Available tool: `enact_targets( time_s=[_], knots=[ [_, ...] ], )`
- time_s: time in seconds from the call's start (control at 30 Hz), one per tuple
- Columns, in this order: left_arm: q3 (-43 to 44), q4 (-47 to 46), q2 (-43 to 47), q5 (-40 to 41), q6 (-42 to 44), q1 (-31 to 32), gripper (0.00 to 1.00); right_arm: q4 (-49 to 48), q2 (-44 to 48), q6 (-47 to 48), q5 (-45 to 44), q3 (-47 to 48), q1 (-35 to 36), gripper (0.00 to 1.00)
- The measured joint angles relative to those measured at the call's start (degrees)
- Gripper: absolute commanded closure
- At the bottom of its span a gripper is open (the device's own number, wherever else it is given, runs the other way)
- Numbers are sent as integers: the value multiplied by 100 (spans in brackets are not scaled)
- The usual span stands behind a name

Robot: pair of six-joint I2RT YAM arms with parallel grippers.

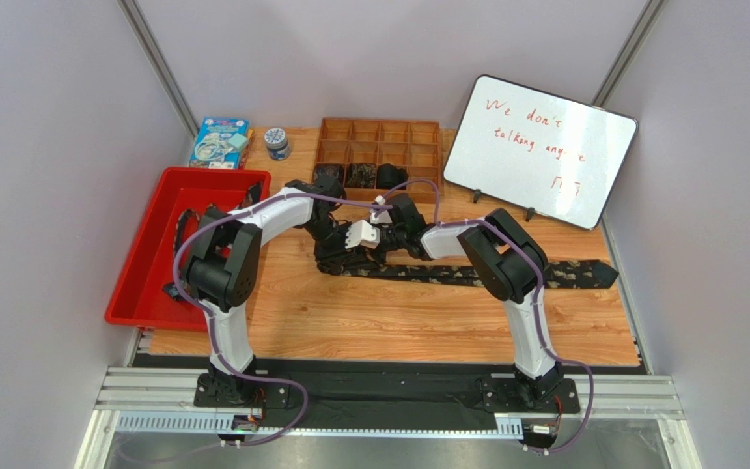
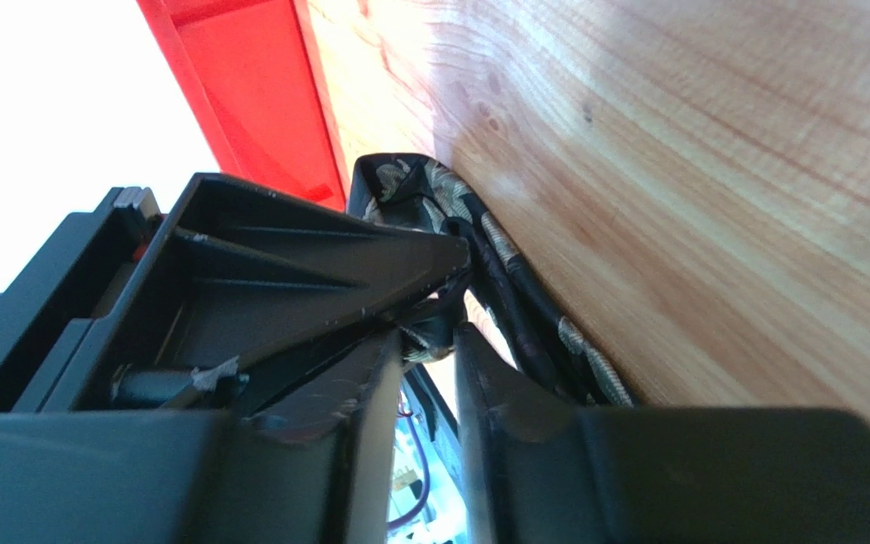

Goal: Roll the ties
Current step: Roll the tie at the center of the board.

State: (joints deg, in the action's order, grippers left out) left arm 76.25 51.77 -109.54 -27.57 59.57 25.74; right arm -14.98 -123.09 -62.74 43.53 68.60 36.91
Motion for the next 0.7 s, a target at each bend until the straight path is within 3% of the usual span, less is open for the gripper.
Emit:
enact_targets(
  time_s=[0.13, 0.2, 0.37, 0.47, 0.7],
  knots=[
    [0, -4, -4, -2, -13, 0, 60, -55, -42, -68, -13, 0, 4, 95],
    [0, -13, -9, -4, -13, 0, 54, -52, -48, -70, -31, 0, 4, 100],
    [0, -22, -9, -42, -35, -26, 33, -22, -48, -13, -98, -35, -24, 100],
    [0, -15, 22, -52, -24, -118, 26, 103, -48, 96, -111, -55, -63, 100],
    [-118, -85, 337, 42, 122, -535, 24, 505, -31, 446, -120, -74, -201, 100]
  ],
)
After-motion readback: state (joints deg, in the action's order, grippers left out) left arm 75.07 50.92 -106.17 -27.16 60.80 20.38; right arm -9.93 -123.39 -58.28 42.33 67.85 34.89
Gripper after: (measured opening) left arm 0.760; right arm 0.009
